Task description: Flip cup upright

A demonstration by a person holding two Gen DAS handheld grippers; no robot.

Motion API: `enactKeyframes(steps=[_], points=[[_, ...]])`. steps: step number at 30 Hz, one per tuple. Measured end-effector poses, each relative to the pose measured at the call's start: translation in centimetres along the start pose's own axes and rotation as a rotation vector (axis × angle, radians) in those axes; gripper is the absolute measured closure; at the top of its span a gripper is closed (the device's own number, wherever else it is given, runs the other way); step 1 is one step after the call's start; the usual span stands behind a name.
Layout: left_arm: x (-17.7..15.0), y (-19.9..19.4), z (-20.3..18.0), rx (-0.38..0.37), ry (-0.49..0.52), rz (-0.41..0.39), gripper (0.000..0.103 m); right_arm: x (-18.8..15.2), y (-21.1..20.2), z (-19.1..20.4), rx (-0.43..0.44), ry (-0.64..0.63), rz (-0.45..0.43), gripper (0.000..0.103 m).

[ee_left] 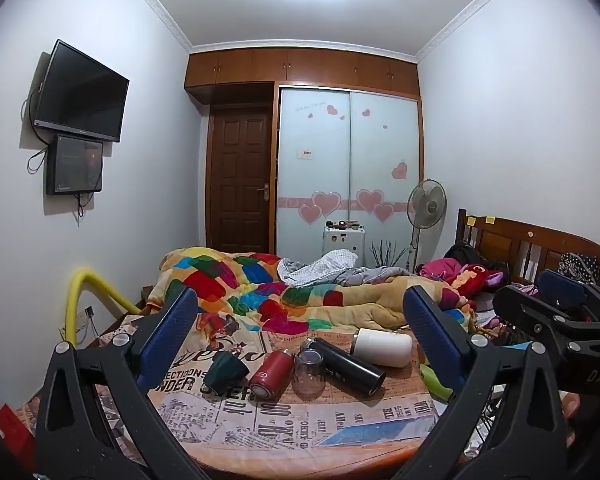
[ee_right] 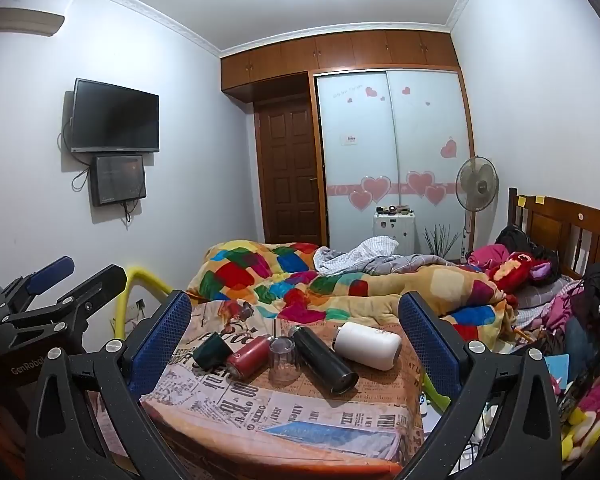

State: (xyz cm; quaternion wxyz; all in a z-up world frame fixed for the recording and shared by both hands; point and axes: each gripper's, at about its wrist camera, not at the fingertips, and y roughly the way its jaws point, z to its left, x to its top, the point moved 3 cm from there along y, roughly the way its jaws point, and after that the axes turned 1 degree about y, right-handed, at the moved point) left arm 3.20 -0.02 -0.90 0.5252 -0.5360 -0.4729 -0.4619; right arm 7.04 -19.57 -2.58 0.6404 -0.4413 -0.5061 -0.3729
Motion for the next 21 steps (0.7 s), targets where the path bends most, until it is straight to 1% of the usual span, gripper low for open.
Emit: enactKeyframes(steps=[21], points=[[0.12, 0.04, -0.19, 0.001, -0.001, 0.002, 0.0, 0.08, 0.04, 0.09, -0.001, -0.003, 0.002, 0.0]])
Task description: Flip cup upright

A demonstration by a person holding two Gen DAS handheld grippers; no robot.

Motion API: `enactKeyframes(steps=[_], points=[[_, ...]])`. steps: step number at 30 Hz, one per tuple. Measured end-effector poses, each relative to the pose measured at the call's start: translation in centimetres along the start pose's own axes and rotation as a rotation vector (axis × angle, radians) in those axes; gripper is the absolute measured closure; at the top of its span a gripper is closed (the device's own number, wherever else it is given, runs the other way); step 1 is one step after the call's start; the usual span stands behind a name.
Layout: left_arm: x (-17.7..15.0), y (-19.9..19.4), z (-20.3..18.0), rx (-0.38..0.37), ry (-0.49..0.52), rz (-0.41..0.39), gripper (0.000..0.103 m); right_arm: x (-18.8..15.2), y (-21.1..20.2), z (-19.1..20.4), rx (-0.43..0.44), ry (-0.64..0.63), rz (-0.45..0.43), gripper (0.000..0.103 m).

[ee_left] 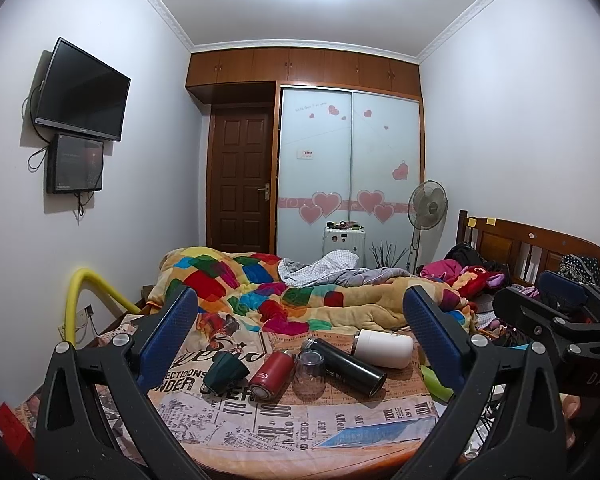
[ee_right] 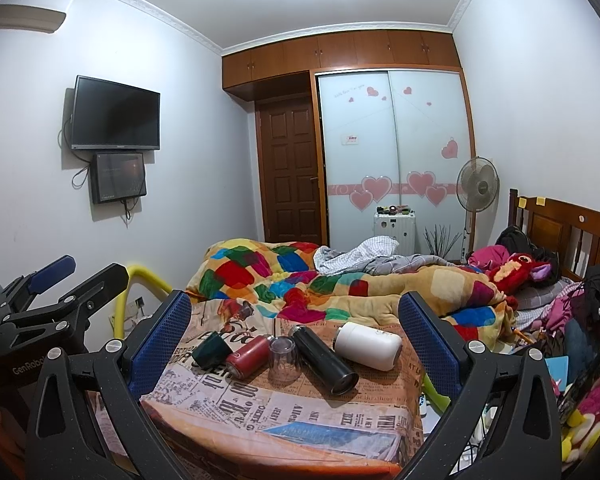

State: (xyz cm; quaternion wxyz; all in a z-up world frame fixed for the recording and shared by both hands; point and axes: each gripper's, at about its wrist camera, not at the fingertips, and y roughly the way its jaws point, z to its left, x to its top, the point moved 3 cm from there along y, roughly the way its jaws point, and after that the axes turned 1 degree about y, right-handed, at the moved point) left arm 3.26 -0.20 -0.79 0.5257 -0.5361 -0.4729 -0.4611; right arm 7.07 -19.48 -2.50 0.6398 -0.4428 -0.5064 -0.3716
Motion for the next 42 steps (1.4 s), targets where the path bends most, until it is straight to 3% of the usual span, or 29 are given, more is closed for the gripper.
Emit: enactKeyframes(steps=[42], points=[[0.0, 0.4, -0.2, 0.004, 0.005, 0.005, 0.0, -0.6, -0.2, -1.6, -0.015, 0.008, 0.013, 0.0]])
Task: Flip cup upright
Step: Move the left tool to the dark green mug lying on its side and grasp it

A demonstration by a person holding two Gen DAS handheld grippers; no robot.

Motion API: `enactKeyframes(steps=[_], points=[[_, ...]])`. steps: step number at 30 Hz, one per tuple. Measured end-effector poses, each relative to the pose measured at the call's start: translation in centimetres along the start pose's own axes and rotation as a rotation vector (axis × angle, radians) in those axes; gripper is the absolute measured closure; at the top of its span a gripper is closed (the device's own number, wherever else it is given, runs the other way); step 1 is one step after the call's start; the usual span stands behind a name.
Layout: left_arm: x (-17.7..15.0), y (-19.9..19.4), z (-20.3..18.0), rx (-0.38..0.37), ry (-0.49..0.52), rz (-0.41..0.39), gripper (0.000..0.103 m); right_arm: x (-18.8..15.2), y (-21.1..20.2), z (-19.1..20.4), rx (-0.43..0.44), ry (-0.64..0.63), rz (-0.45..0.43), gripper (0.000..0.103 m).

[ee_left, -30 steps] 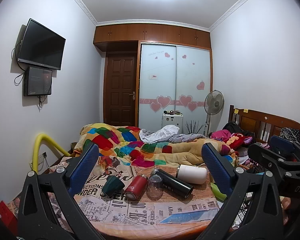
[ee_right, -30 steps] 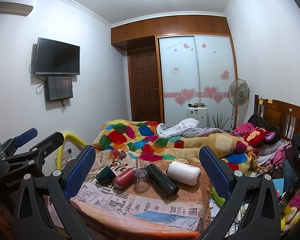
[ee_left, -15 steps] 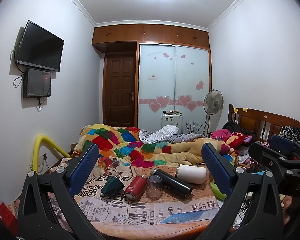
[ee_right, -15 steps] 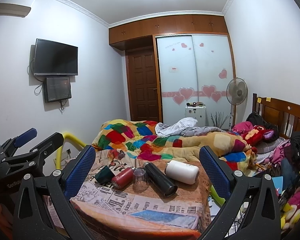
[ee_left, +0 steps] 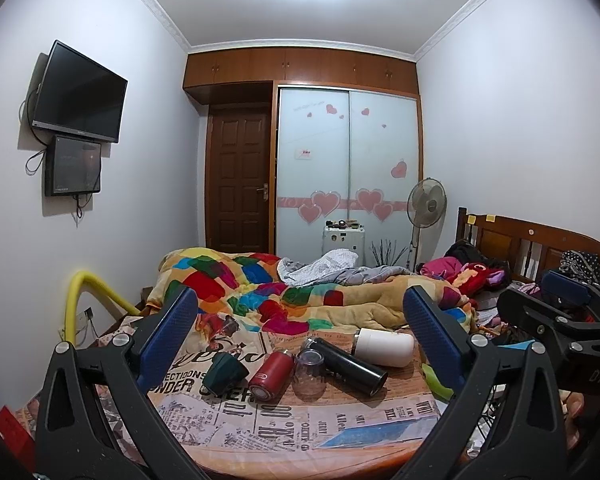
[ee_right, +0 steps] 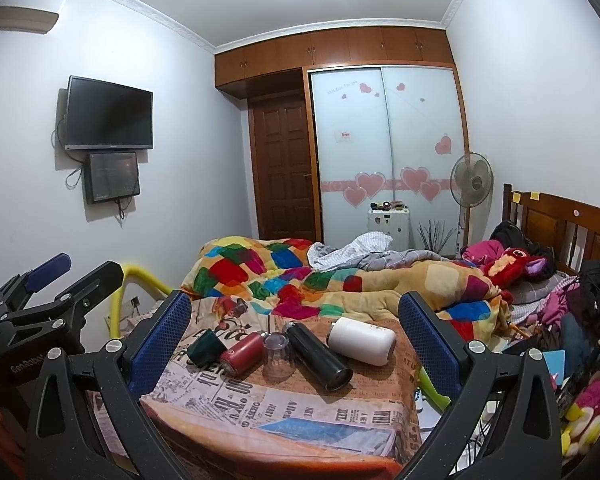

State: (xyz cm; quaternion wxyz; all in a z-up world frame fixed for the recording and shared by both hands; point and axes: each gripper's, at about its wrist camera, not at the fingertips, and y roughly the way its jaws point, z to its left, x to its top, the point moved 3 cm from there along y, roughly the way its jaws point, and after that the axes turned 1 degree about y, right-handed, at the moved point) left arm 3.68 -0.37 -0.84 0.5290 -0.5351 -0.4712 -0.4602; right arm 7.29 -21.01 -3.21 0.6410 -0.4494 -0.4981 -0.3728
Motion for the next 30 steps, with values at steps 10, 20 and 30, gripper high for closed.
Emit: enactKeyframes(steps=[10, 20, 30], points=[[-2.3, 5.6, 3.7, 0.035, -0.05, 0.129, 0.0, -1.0, 2.7, 0.5, 0.0, -0.003, 0.053, 0.0], [-11.7, 19.0, 10.7, 0.113, -0.014, 0.492, 0.0, -3.5, 7.8, -0.1, -0.018, 0.0, 0.172, 0.0], [-20.8, 29.5, 14.8, 0.06, 0.014, 0.731, 0.013, -6.7, 13.5, -1.3, -0.049, 0.029, 0.339, 0.0]])
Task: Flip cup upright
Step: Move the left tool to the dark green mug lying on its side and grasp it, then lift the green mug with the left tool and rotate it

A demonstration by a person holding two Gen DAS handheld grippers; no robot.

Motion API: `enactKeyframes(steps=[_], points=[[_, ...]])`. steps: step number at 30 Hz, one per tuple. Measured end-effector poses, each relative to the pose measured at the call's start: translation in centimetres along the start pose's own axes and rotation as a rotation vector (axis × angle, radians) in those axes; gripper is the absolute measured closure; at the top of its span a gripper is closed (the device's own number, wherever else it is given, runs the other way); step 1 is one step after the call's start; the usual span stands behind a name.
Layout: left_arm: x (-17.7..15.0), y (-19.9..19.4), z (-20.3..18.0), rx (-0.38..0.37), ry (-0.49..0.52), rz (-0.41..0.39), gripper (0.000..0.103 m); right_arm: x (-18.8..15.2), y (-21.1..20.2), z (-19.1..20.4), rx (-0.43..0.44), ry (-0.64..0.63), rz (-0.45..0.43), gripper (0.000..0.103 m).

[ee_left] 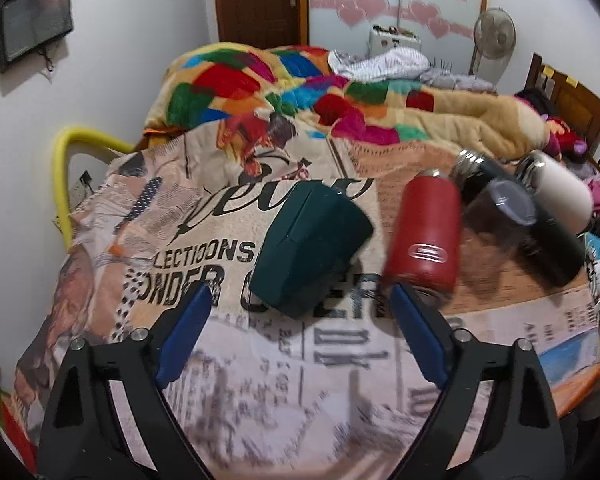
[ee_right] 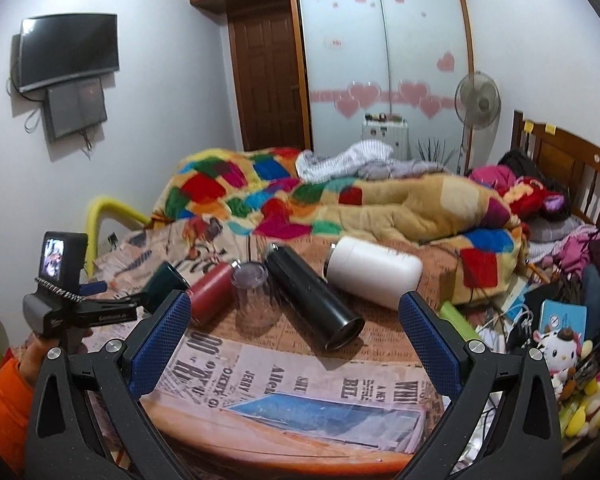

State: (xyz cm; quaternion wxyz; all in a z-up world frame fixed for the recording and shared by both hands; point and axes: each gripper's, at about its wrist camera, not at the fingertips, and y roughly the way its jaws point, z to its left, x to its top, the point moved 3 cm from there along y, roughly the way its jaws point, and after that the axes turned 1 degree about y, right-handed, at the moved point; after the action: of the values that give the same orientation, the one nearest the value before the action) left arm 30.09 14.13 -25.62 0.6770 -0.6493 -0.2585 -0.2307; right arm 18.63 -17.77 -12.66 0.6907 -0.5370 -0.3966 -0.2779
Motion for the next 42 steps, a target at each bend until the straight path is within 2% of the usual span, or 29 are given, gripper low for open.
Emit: enactKeyframes(steps=[7, 13, 16, 23, 26, 33, 42], points=[[0.7, 4.8, 0.6, -0.085, 0.024, 0.051, 0.026, -0.3, 3.0, 0.5, -0.015, -0.013, 0.064, 0.0], [0.8, 6.6, 0.8, -0.133, 0.019, 0.06, 0.029, -0.1, 4.3, 1.1, -0.013, -0.035, 0.077, 0.0], [0.7, 7.4, 0.9, -0.155, 0.003, 0.072, 0.037, -0.2, 4.5, 1.5, -0.017, -0.049, 0.082, 0.0], [0.4, 7.0, 0.7, -0.106, -0.003, 0.036, 0.038, -0.1, 4.6, 1.8, -0.027, -0.059, 0.087, 0.0], [0.2, 6.0, 0.7, -0.089, 0.007, 0.02, 0.038, -0.1, 4.4, 1.8, -0.028, -0.063, 0.084, 0.0], [0.8, 0.8, 0.5, -0.083, 0.029, -0.049, 0.038, 0.2, 3.4, 2.1, -0.019, -0.067, 0.067, 0.0], [1.9, -6.7, -2.7, -0.087, 0.105, -0.134, 0.038, 0.6, 1.2, 2.6, 0.001, -0.065, 0.025, 0.0]])
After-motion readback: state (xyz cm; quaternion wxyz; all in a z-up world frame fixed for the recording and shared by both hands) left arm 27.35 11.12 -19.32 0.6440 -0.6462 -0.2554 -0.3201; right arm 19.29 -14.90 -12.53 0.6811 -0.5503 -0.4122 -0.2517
